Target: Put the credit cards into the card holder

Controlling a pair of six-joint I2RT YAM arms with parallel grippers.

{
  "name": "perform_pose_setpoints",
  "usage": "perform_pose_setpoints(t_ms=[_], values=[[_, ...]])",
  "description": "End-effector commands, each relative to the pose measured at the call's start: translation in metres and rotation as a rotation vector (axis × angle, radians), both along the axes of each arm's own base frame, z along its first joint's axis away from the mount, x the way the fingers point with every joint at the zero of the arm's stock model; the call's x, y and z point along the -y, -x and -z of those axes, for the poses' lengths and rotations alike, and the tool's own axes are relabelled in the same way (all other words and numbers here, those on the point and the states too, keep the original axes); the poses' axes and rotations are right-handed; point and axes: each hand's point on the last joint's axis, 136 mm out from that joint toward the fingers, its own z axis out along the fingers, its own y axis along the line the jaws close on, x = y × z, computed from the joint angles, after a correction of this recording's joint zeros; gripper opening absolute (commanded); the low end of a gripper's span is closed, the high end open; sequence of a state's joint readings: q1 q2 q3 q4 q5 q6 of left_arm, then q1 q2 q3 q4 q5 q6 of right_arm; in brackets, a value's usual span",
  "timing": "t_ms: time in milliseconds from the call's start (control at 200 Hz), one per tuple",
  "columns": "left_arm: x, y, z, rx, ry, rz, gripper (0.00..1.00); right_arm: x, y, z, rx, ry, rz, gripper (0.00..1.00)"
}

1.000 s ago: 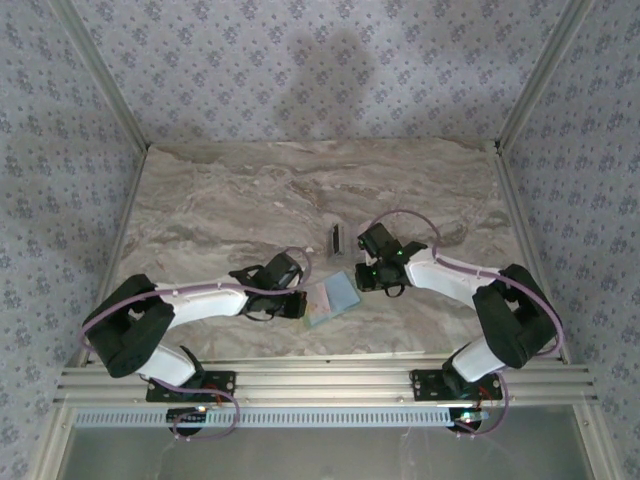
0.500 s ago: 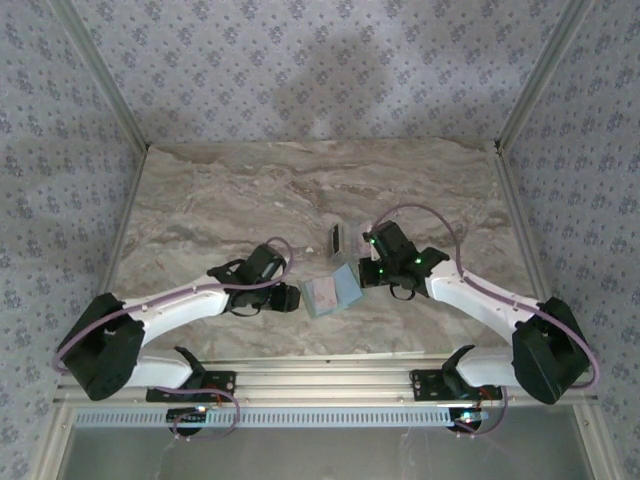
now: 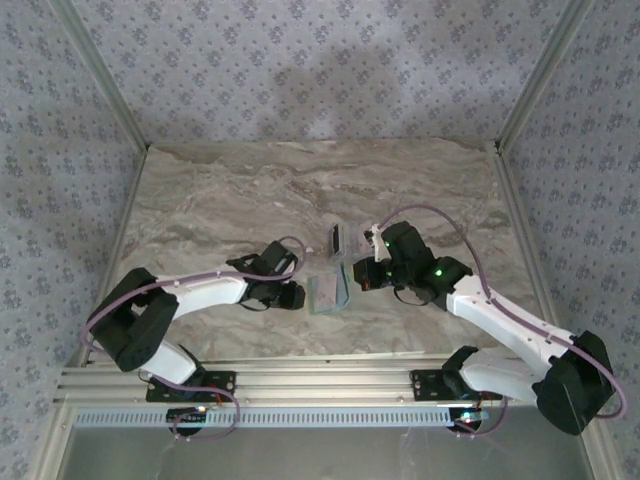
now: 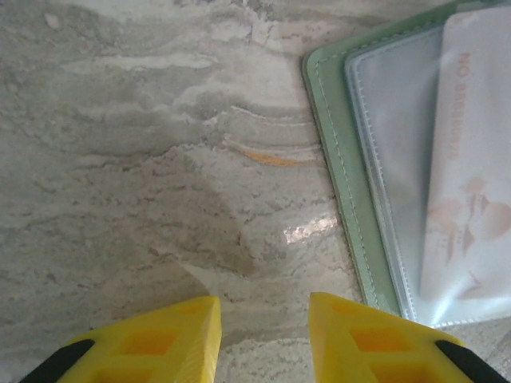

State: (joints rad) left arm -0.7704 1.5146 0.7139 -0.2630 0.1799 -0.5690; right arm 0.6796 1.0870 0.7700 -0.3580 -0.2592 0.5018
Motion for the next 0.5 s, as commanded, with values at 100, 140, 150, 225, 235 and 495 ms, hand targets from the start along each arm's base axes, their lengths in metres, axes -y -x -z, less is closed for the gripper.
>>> perform_pose_setpoints(t_ms=[100, 140, 150, 225, 235, 495], values=[[0.035, -0.017, 0.002, 0.017, 0.082, 0.028, 0.29, -0.038, -0.001, -0.003, -0.04, -0.116, -0.082, 0.0], [0.038, -0.018, 0.005, 0.009, 0.083, 0.028, 0.27, -0.044, -0.003, -0.001, -0.043, -0.128, -0.088, 0.0], [0.039, -0.018, 0.005, 0.008, 0.085, 0.031, 0.26, -0.046, -0.004, -0.001, -0.042, -0.132, -0.091, 0.0], [0.046, -0.018, 0.009, 0.003, 0.092, 0.035, 0.23, -0.058, -0.01, 0.002, -0.055, -0.173, -0.098, 0.0], [0.047, -0.018, 0.009, 0.003, 0.093, 0.035, 0.22, -0.06, -0.01, 0.003, -0.057, -0.178, -0.1, 0.0], [0.05, -0.018, 0.019, -0.004, 0.089, 0.029, 0.19, -0.094, -0.026, 0.035, -0.163, -0.304, -0.084, 0.0]])
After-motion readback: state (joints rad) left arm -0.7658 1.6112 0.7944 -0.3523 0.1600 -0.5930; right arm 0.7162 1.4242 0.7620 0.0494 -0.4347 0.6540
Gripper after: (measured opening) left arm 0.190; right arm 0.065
